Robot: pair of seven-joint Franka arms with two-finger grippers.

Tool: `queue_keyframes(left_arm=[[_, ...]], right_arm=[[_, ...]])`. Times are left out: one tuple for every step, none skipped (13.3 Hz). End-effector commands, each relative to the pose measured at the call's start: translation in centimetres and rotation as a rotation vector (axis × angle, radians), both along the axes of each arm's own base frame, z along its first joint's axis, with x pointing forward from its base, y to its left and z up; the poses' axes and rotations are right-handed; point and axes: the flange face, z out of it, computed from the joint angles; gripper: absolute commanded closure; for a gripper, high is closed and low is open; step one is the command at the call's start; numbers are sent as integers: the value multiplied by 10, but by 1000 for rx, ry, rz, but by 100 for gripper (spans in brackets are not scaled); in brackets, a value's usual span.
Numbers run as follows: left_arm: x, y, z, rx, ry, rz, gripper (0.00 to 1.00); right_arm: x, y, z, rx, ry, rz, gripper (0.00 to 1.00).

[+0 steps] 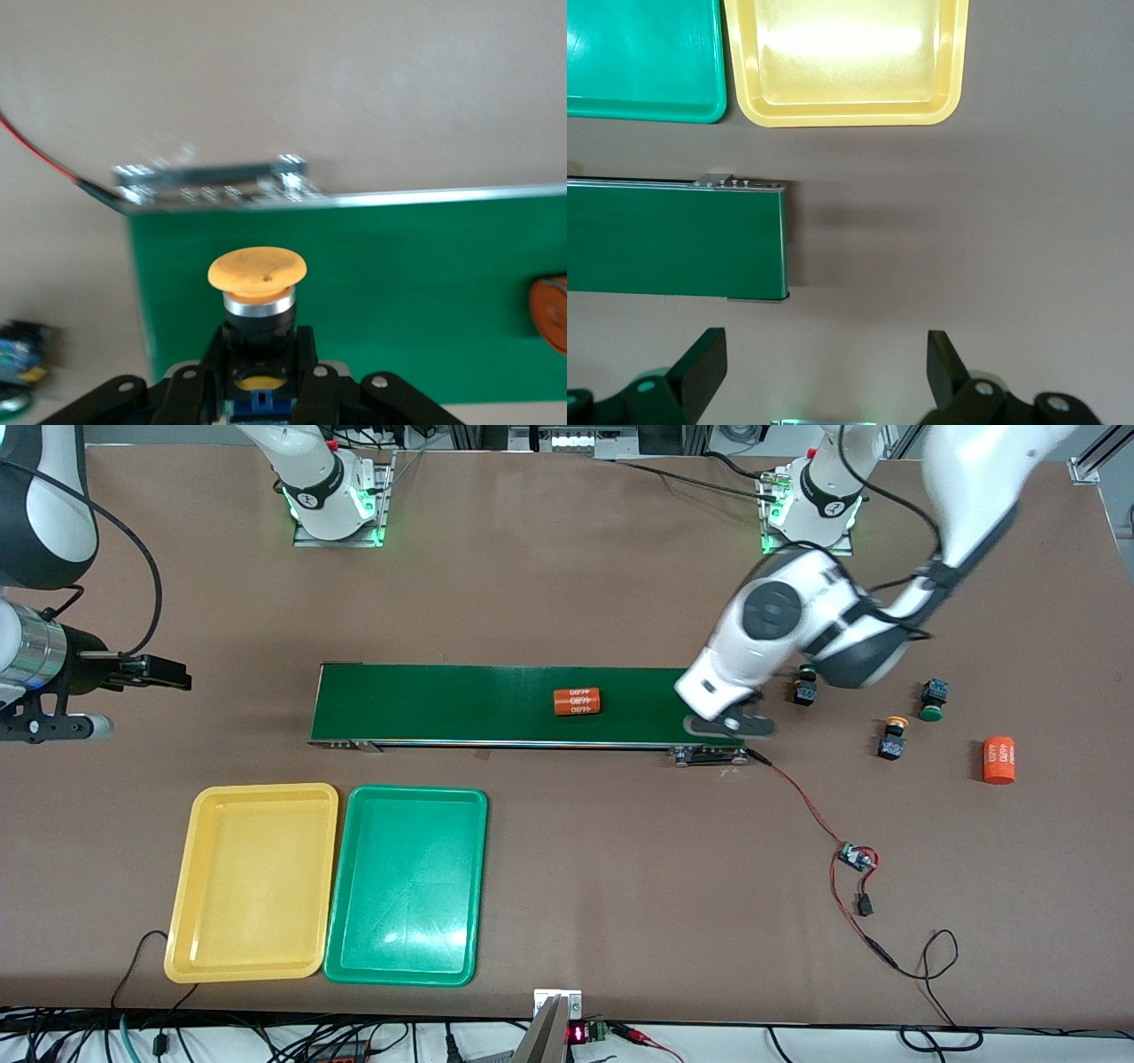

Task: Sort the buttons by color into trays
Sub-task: 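Place the yellow-capped button on the conveyor with the left gripper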

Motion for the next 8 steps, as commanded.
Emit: queue_keyframes(left_arm=[[-4, -16, -18, -9, 44, 49, 78], [-10, -28, -26, -24, 41, 67, 76], [-10, -30, -36, -20, 34, 80, 74], [-12, -33, -45, -3, 35, 75, 67], [-13, -35, -47, 0, 36, 78, 44], [-12, -33, -46, 3, 33, 96, 18], [-9, -29, -44, 5, 28, 102, 6], [-6, -27, -38, 10, 19, 101, 0]], right_arm=[[0, -3, 3, 6, 4, 18, 0], [-1, -3, 3, 7, 6, 20, 0], [0, -3, 2, 7, 6, 20, 0], [-1, -3, 3, 7, 6, 20, 0], [-1, -3, 3, 7, 6, 21, 0], [-1, -4, 3, 7, 6, 20, 0], [-1, -4, 3, 7, 6, 20, 0], [-1, -4, 3, 7, 6, 20, 0]])
